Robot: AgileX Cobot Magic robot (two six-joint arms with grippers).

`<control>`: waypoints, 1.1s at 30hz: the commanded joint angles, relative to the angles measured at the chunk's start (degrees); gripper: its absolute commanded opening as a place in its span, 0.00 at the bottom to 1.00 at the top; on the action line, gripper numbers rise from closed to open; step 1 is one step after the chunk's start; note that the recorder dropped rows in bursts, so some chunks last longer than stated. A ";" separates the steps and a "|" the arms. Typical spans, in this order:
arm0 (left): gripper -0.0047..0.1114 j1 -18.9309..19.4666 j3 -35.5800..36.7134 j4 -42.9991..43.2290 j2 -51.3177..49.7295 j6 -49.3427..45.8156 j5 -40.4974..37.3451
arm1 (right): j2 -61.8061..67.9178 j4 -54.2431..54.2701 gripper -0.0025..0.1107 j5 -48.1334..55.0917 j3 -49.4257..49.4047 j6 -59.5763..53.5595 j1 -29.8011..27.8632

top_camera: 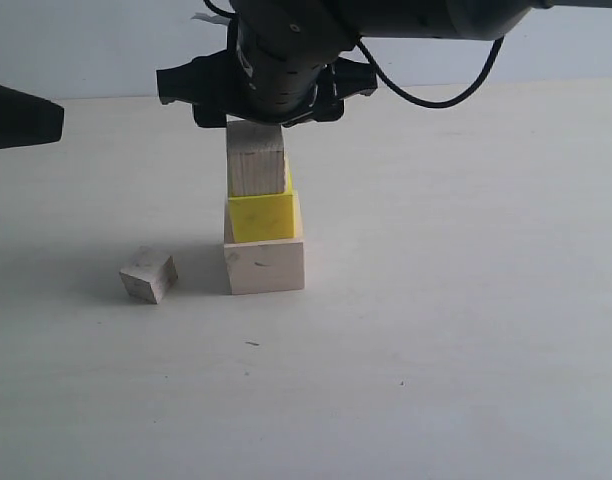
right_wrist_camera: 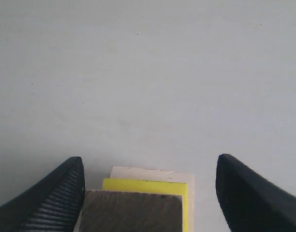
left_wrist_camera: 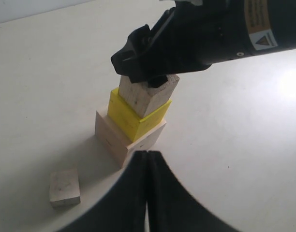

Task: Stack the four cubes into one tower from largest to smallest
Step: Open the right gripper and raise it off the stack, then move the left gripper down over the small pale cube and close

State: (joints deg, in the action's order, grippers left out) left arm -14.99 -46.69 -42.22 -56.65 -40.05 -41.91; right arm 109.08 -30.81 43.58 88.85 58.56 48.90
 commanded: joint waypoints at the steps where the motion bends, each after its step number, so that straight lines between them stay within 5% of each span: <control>1: 0.04 -0.37 0.06 -0.54 0.41 0.03 -0.28 | -0.21 -0.41 0.66 -1.04 0.41 -0.01 0.08; 12: 0.04 -0.37 0.06 0.12 0.41 -0.08 0.28 | -6.13 3.18 0.64 0.25 0.41 -3.12 0.08; 14: 0.04 -0.37 0.06 0.12 0.41 -0.08 0.61 | -9.52 6.75 0.53 0.78 0.41 -7.35 0.08; 19: 0.04 -0.37 0.06 1.09 0.18 -0.08 1.09 | -18.22 9.54 0.02 6.50 0.41 -18.88 0.08; 33: 0.04 -0.37 3.41 2.71 -13.12 2.87 4.85 | -41.09 9.89 0.02 1.09 -28.90 -12.94 11.44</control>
State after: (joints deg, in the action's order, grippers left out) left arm -14.99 -43.54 -40.13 -66.96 -37.84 -37.85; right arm 71.81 -20.68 43.75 62.51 44.57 59.83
